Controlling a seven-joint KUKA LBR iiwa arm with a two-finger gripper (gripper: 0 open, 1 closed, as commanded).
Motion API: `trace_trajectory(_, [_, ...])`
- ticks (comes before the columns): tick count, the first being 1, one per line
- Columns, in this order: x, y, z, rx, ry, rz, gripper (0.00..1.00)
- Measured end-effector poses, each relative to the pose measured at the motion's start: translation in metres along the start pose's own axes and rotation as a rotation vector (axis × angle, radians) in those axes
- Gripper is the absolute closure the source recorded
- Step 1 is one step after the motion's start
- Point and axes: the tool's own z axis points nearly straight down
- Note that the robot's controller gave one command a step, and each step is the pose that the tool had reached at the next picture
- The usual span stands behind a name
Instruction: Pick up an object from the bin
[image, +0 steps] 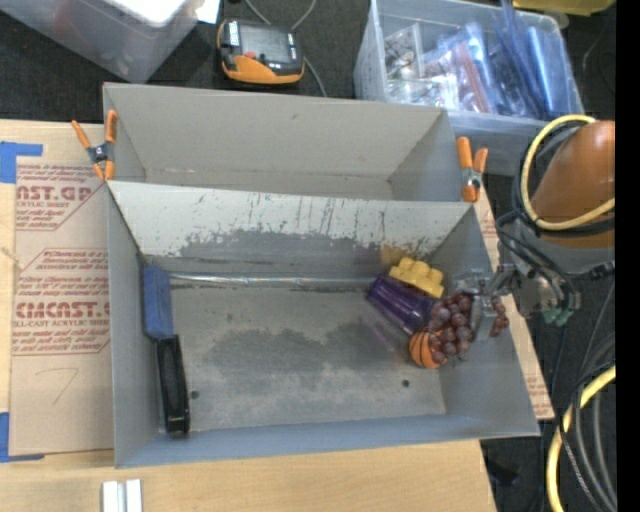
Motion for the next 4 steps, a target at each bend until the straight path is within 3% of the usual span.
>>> trace_trajectory(1, [0.000, 0.000, 0.000, 0.000, 0.000, 0.000, 0.00])
trace_trajectory(2, [-0.001, 0.004, -0.022, -0.003, 0.012, -0.007, 0.00])
trace_trajectory(3, [-0.005, 0.006, -0.054, 0.001, -0.003, -0.006, 0.00])
trace_trajectory(4, [0.014, 0.032, 0.007, -0.001, 0.002, 0.271, 0.00])
